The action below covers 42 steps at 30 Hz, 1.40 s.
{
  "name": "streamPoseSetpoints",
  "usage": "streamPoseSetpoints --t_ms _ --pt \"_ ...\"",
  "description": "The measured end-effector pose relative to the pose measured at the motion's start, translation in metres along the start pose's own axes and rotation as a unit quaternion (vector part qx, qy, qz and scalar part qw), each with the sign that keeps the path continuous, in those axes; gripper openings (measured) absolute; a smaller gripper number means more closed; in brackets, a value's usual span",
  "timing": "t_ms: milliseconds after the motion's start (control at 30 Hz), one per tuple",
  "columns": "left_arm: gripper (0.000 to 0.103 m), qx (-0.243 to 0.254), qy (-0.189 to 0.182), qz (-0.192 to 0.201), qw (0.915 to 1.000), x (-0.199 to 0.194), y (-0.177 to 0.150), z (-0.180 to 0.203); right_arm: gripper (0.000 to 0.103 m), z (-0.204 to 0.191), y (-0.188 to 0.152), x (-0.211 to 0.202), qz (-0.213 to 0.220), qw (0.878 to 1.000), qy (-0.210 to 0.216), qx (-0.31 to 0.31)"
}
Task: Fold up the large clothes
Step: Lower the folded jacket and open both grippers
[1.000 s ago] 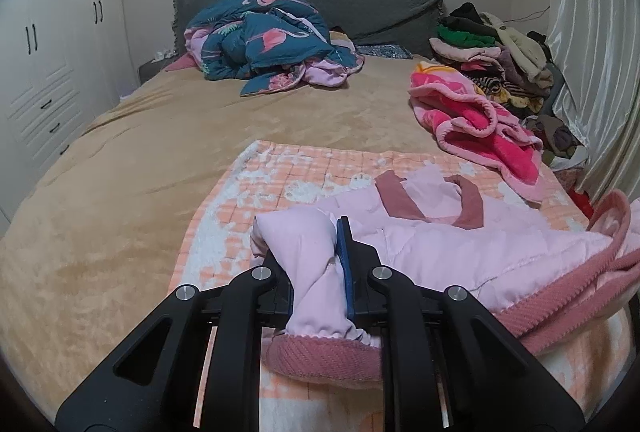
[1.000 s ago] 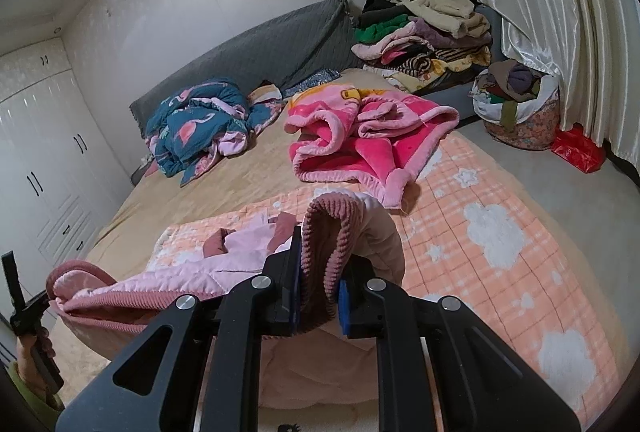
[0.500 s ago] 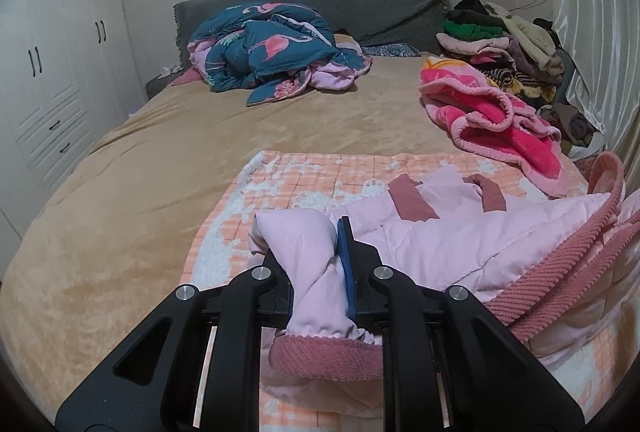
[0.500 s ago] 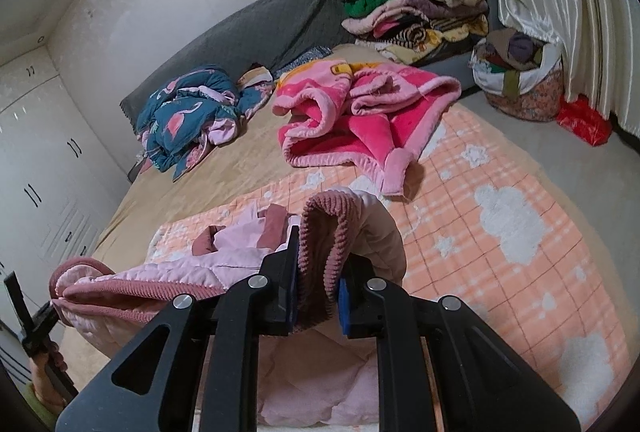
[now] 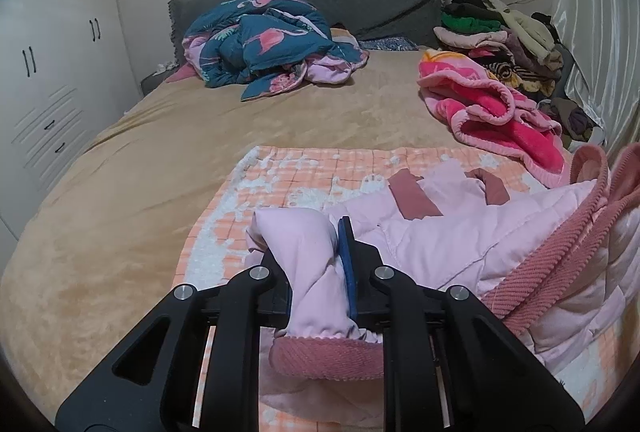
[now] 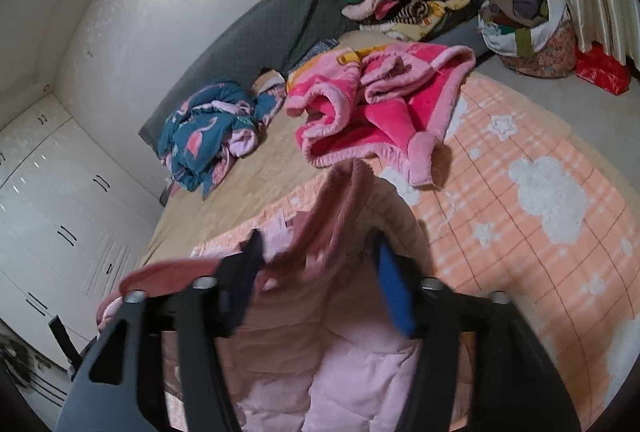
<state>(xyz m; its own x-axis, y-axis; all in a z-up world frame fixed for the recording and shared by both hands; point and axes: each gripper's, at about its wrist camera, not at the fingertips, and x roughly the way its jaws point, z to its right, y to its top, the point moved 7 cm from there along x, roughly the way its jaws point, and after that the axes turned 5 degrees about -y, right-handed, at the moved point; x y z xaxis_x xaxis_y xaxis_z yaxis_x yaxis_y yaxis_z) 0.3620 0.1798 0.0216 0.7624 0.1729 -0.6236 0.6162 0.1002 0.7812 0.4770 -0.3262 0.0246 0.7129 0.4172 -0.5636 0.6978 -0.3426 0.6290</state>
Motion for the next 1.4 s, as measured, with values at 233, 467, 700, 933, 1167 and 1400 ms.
streamPoseSetpoints --t_ms 233,467,700,933,1167,1400 --pt "0.015 -0.007 -0.011 -0.004 0.9999 0.008 -0.001 0.002 0.079 0.019 -0.042 0.025 -0.017 0.994 -0.084 -0.074" --pt "0.038 -0.036 -0.058 -0.006 0.9976 0.007 0.001 0.0 0.079 0.05 -0.099 0.062 -0.052 0.977 -0.157 -0.136" --pt "0.094 -0.037 -0.067 0.061 0.9952 -0.03 0.015 -0.002 0.081 0.061 -0.102 0.066 -0.038 0.98 -0.149 -0.125" --pt "0.094 0.001 -0.008 0.028 0.9996 -0.004 -0.036 -0.028 0.081 0.049 -0.103 0.062 -0.026 0.974 -0.142 -0.173" --pt "0.092 -0.06 -0.051 -0.084 0.9934 0.069 -0.117 -0.048 0.027 0.035 -0.111 0.079 -0.016 0.967 -0.148 -0.209" --pt "0.013 -0.027 0.0 -0.066 0.9974 0.086 -0.087 -0.035 0.017 0.003 -0.068 0.104 0.021 0.961 -0.191 -0.198"
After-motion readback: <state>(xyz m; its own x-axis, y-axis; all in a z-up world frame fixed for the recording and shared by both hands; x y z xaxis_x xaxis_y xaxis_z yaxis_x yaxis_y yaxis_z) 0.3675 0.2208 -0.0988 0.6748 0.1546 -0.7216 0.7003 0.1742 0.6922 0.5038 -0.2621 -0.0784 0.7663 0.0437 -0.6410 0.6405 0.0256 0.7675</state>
